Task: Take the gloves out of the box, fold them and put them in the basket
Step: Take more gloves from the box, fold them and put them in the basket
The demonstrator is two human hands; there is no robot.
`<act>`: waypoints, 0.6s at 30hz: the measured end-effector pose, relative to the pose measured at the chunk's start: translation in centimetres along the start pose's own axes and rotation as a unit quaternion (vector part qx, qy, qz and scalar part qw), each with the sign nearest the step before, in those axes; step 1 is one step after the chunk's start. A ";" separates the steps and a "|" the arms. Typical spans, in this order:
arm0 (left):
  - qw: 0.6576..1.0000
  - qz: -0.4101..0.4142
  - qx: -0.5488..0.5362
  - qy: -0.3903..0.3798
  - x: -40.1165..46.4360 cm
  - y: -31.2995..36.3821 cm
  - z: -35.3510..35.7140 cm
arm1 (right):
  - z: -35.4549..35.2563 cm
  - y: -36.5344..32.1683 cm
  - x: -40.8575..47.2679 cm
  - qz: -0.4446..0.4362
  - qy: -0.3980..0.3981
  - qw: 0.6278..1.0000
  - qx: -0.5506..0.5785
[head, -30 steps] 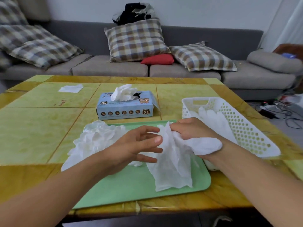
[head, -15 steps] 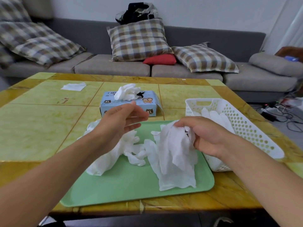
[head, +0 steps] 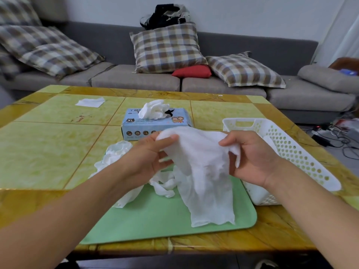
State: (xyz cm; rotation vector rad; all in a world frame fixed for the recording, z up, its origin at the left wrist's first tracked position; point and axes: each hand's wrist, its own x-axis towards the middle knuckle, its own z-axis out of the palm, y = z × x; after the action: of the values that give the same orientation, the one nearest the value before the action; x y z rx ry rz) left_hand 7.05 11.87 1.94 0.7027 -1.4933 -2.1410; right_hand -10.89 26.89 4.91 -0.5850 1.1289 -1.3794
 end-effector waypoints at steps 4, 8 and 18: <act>0.993 0.112 0.043 -0.002 -0.7 1.5 0.1 | 0.1 0.1 -0.1 0.043 -0.066 0.993 -0.089; 0.986 0.124 0.076 -0.079 -1.7 1.9 1.5 | 1.2 1.0 0.2 0.020 -0.043 0.994 -0.100; 0.989 0.039 0.092 -0.108 -2.9 2.4 2.1 | 1.6 -1.1 -1.8 -0.088 0.033 0.989 -0.110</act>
State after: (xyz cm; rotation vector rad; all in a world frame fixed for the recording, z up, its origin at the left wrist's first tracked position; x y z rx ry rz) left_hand 8.07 14.37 5.30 0.4737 -1.8179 -2.0933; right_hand -9.69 27.96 6.96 -0.8199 1.3192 -1.4427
